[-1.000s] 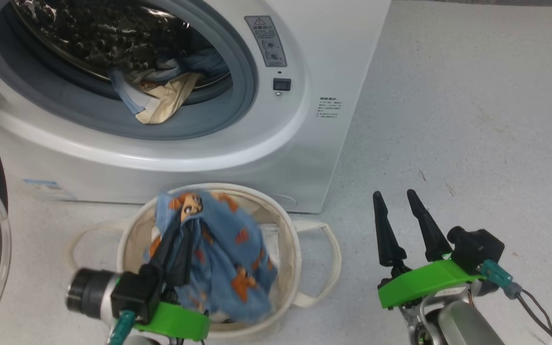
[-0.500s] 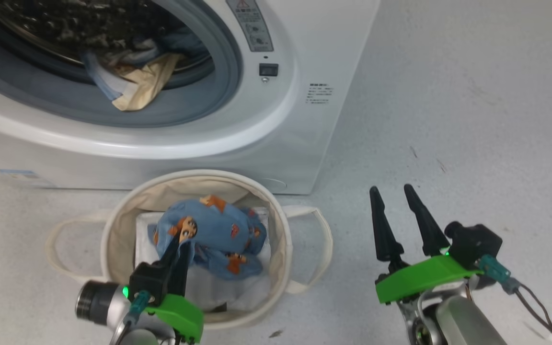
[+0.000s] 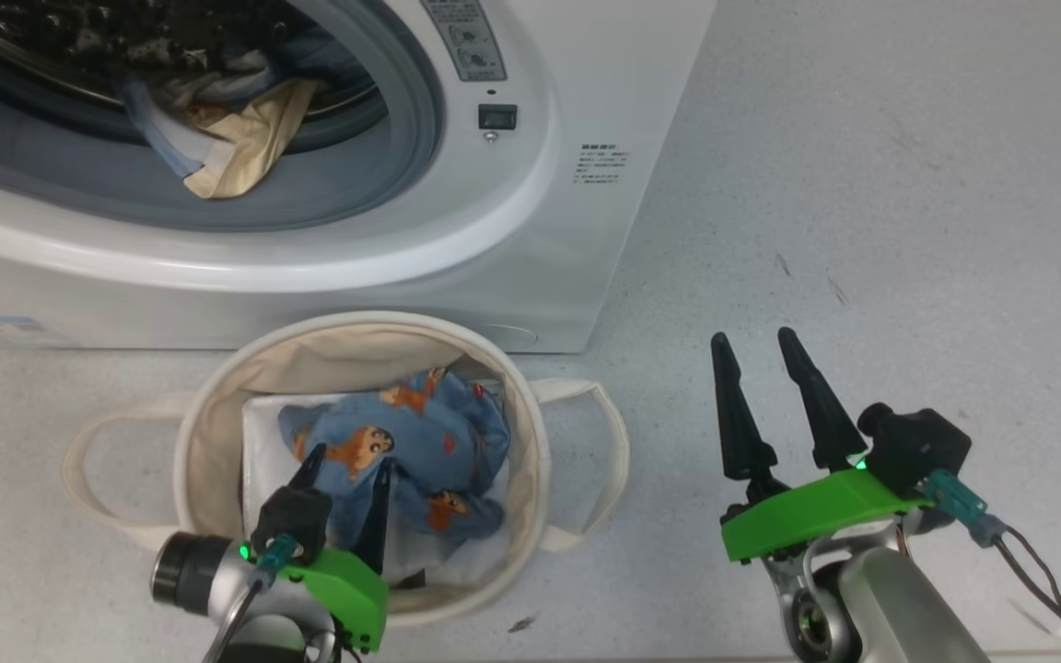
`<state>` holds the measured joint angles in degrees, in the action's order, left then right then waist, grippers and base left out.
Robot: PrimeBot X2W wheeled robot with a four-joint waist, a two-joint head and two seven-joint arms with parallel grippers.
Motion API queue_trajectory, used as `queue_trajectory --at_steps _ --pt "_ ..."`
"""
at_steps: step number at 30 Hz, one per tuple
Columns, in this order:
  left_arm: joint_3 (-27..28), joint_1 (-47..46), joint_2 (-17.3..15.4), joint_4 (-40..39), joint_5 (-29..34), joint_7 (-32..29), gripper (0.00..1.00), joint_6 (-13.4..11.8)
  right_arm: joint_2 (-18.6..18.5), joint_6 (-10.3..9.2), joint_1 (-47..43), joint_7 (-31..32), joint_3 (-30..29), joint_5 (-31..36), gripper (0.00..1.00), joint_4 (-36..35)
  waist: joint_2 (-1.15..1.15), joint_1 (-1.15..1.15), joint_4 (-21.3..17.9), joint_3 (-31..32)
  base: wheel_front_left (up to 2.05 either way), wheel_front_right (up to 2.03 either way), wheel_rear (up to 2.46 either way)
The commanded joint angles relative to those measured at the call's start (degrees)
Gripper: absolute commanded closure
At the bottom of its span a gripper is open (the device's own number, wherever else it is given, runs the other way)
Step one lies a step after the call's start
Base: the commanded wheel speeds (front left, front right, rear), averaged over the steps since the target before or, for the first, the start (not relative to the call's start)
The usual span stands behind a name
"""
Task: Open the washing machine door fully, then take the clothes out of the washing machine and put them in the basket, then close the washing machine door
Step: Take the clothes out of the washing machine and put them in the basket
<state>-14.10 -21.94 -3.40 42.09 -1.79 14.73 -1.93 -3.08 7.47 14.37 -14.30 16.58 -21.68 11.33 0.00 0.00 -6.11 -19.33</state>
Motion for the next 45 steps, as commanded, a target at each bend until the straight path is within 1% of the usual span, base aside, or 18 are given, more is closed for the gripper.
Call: queue_trajectory --at_steps 1,4,7,18,22,28,35,45 --pt "1.3 -1.0 -0.3 -1.0 -0.3 0.3 0.00 0.2 0.2 0.02 1.2 -0.7 1.1 0.0 0.00 -1.6 0.00 0.00 0.1 0.2 0.00 0.00 0.00" --pt "1.4 -0.9 -0.3 -2.0 -0.3 0.3 0.00 0.1 0.2 0.02 1.2 -0.7 0.8 0.1 0.00 -1.6 0.00 0.00 0.5 0.8 0.00 0.00 0.00" --pt "1.8 0.1 -0.4 -4.6 -0.5 0.3 0.00 0.0 0.2 0.02 0.9 -0.7 0.6 0.3 0.00 -1.5 0.00 0.00 1.0 1.8 0.00 0.00 0.00" --pt "6.2 6.4 0.1 -22.8 -3.3 0.3 0.00 0.0 0.2 0.02 -0.8 -0.7 -1.4 0.9 0.00 -2.4 0.00 0.00 3.7 6.5 0.00 0.00 0.00" --pt "6.8 8.7 0.3 -27.2 -3.7 0.3 0.00 0.1 0.2 0.02 -1.6 -0.7 -1.3 0.8 0.00 -2.6 0.00 0.00 4.4 8.3 0.00 0.00 0.00" --pt "7.0 12.1 0.4 -32.3 -3.8 0.3 0.00 -0.9 0.2 0.02 -2.8 -0.7 -1.0 0.2 0.00 -2.7 0.00 0.00 4.7 9.9 0.00 0.00 0.00" --pt "7.0 15.1 0.5 -35.2 -3.9 0.3 0.00 -2.0 0.2 0.02 -3.8 -0.7 -1.0 -0.4 0.00 -2.7 0.00 0.00 4.7 10.5 0.00 0.00 0.00" --pt "5.6 14.9 0.5 -34.9 -3.4 0.3 0.00 -2.2 0.2 0.02 -3.9 -0.7 -0.3 -0.6 0.00 -2.7 0.00 0.00 4.7 10.5 0.00 0.00 0.00"
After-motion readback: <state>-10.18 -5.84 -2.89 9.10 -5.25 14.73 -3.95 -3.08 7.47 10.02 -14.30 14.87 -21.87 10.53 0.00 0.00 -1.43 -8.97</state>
